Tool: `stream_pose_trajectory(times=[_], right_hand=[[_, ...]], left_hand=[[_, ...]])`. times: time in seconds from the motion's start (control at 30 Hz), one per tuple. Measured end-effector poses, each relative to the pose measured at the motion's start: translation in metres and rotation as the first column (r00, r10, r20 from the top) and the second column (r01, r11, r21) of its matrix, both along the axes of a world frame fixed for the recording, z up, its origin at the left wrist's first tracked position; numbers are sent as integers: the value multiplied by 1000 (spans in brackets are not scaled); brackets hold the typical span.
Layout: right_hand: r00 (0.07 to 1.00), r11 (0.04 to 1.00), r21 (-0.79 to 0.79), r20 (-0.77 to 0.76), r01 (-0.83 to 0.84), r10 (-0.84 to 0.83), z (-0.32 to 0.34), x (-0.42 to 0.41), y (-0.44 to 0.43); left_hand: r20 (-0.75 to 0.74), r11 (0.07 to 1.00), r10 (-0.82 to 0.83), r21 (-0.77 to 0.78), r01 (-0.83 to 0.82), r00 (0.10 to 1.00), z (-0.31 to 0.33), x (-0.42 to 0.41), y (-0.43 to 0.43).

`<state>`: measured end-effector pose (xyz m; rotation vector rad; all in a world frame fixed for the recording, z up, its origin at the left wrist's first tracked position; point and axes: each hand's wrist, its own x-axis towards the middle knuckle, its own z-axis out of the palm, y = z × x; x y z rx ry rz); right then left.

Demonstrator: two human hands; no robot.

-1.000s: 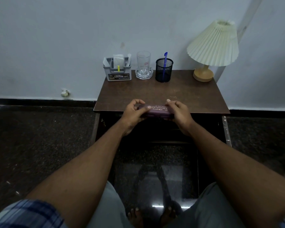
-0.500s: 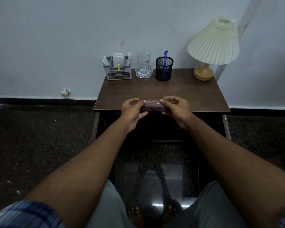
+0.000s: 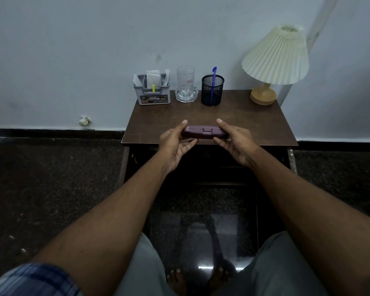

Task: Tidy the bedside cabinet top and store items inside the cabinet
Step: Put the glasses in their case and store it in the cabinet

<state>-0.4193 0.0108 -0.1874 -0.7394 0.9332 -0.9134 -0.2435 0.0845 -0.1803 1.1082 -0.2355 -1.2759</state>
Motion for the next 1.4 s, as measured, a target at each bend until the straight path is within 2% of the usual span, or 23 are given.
stream_pose_trajectory(times=[0.13,0.3,0.43,0.57,0.8,0.93,1.23,1.4], right_hand=[[999,1000,1,-52,-15,15,4,-5,4],[991,999,38,-130,-13,17,-1,-28,17],[965,995,83,-261,58,-35,-15,-48,24],[924,988,143,-382,60,-1,-35,-70,26],[865,962,106,-469,253,-176,-78,-89,10],[747,940,16,-611,341,-261,-103,-91,-2],[590,920,-142,-729,365,-347,-129,-88,-32],[548,910,-120,-764,398,-341,-143,-88,-51]], left_hand=[[13,1000,-16,1,16,1000,1,-3,3],[55,992,-73,103,68,996,-8,-23,11],[105,979,-114,179,94,988,-24,-51,11],[140,965,-85,256,47,987,-45,-72,8],[206,953,-29,302,-36,978,-88,-104,2],[272,947,-74,322,-18,959,-104,-110,-14],[435,916,-194,402,3,879,-147,-117,-51],[568,900,-304,435,35,765,-158,-121,-72]])
